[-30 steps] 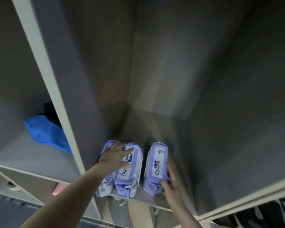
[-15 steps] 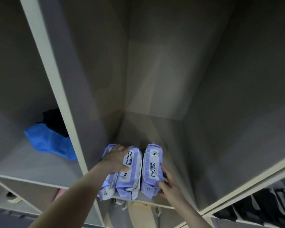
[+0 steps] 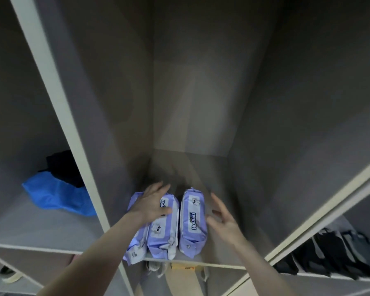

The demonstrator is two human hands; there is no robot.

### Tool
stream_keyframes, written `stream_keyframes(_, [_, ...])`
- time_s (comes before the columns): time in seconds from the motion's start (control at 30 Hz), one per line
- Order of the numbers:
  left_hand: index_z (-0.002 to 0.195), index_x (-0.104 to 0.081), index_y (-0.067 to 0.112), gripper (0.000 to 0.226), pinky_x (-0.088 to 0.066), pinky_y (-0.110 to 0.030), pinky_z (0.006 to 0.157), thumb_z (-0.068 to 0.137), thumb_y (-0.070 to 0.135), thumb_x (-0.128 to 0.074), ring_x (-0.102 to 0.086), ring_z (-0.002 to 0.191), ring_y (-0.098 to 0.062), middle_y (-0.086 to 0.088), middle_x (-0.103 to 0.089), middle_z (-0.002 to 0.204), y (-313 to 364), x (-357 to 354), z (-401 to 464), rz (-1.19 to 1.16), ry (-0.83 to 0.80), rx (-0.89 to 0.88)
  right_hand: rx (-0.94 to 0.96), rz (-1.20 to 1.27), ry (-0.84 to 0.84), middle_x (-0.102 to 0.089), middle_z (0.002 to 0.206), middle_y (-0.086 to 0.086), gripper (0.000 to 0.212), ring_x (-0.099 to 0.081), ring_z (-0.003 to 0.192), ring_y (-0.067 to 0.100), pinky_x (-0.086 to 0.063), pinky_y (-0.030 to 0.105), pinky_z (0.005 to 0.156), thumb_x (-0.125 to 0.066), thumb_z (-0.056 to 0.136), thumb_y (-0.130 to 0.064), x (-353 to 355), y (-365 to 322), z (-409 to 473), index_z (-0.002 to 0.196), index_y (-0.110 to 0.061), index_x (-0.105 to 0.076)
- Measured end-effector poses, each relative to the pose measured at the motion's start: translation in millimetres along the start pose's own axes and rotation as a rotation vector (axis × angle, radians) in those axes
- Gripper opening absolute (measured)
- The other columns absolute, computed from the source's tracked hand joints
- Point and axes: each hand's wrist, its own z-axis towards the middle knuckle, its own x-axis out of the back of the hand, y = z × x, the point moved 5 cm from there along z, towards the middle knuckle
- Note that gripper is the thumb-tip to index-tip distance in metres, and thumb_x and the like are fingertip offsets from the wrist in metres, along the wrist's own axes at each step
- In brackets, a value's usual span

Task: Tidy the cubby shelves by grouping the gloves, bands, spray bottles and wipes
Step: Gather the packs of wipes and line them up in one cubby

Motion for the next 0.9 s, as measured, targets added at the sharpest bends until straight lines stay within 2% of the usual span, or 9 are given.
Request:
stream_keyframes(0.07, [0.151, -0.025, 0.025, 0.077, -0.019, -0.032, 0.118, 0.087, 0.031, -0.068, -0.009, 0.147, -0.014, 0.005, -0.008, 0.161, 21, 8, -6, -0.12, 0.039, -0.049, 0.017, 0.009, 0.01, -0.044, 0.142, 0.001, 0.072, -0.05, 0.124, 0.023, -0.041, 0.03, 0.101, -0.061, 0.089, 0.001, 8, -18, -2, 0.148, -0.025, -0.028])
stream_keyframes(0.13, [0.149, -0.031, 0.022, 0.074, -0.022, -0.034, 0.118, 0.086, 0.028, -0.07, -0.014, 0.147, -0.015, 0.003, -0.01, 0.16, 39, 12, -14, -0.212, 0.021, -0.088, 0.011, 0.019, 0.025, -0.049, 0.134, 0.004, 0.073, -0.055, 0.114, 0.019, -0.043, 0.024, 0.094, -0.061, 0.09, -0.003, 12, -30, -9, 0.148, -0.031, -0.027])
stream_keyframes(0.27, [0.145, -0.039, 0.024, 0.068, -0.027, -0.033, 0.115, 0.085, 0.031, -0.071, -0.022, 0.145, -0.013, 0.001, -0.017, 0.158, 61, 16, -39, -0.199, 0.002, -0.135, -0.007, 0.004, 0.04, -0.047, 0.128, 0.003, 0.077, -0.056, 0.1, 0.009, -0.044, 0.009, 0.077, -0.063, 0.089, -0.007, 20, -40, -33, 0.15, -0.032, -0.022])
stream_keyframes(0.4, [0.136, -0.05, 0.023, 0.056, -0.031, -0.025, 0.108, 0.085, 0.032, -0.07, -0.041, 0.134, -0.015, -0.001, -0.041, 0.146, 87, 15, -68, -0.124, 0.051, -0.174, -0.01, -0.005, 0.115, -0.046, 0.126, 0.005, 0.081, -0.054, 0.086, 0.006, -0.044, 0.015, 0.079, -0.062, 0.09, -0.005, 40, -49, -67, 0.151, -0.031, -0.016])
stream_keyframes(0.53, [0.129, -0.057, 0.025, 0.049, -0.036, -0.024, 0.102, 0.083, 0.031, -0.072, -0.049, 0.123, -0.009, 0.004, -0.053, 0.136, 121, -7, -100, -0.189, -0.008, -0.209, 0.019, 0.056, 0.181, -0.052, 0.128, 0.005, 0.073, -0.057, 0.089, 0.009, -0.046, 0.012, 0.082, -0.063, 0.09, -0.008, 68, -43, -106, 0.146, -0.039, -0.027])
stream_keyframes(0.63, [0.132, -0.052, 0.035, 0.05, -0.037, -0.023, 0.102, 0.085, 0.042, -0.067, -0.047, 0.124, -0.004, 0.013, -0.048, 0.137, 157, -28, -116, -0.138, -0.055, -0.242, 0.053, 0.097, 0.193, -0.055, 0.126, 0.006, 0.069, -0.059, 0.092, 0.004, -0.046, 0.01, 0.081, -0.062, 0.091, -0.007, 94, -34, -133, 0.142, -0.04, -0.031])
stream_keyframes(0.73, [0.136, -0.045, 0.042, 0.052, -0.035, -0.024, 0.107, 0.087, 0.05, -0.06, -0.039, 0.131, -0.001, 0.02, -0.039, 0.142, 201, -52, -128, -0.097, -0.089, -0.29, 0.06, 0.093, 0.194, -0.056, 0.125, 0.002, 0.066, -0.063, 0.094, 0.007, -0.048, 0.019, 0.087, -0.061, 0.092, -0.01, 127, -21, -155, 0.141, -0.045, -0.032])
stream_keyframes(0.8, [0.136, -0.044, 0.043, 0.052, -0.033, -0.023, 0.108, 0.087, 0.051, -0.059, -0.038, 0.132, 0.0, 0.022, -0.038, 0.142, 232, -69, -132, -0.1, -0.083, -0.315, 0.039, 0.084, 0.183, -0.055, 0.127, 0.002, 0.067, -0.064, 0.103, 0.013, -0.05, 0.023, 0.089, -0.06, 0.093, -0.012, 152, -8, -168, 0.143, -0.044, -0.03])
stream_keyframes(0.9, [0.136, -0.047, 0.042, 0.05, -0.03, -0.016, 0.104, 0.088, 0.049, -0.06, -0.04, 0.129, 0.002, 0.022, -0.041, 0.14, 278, -102, -132, -0.114, -0.062, -0.345, 0.003, 0.039, 0.174, -0.053, 0.129, 0.001, 0.07, -0.064, 0.105, 0.008, -0.05, 0.019, 0.089, -0.061, 0.092, -0.013, 196, 13, -186, 0.145, -0.043, -0.025])
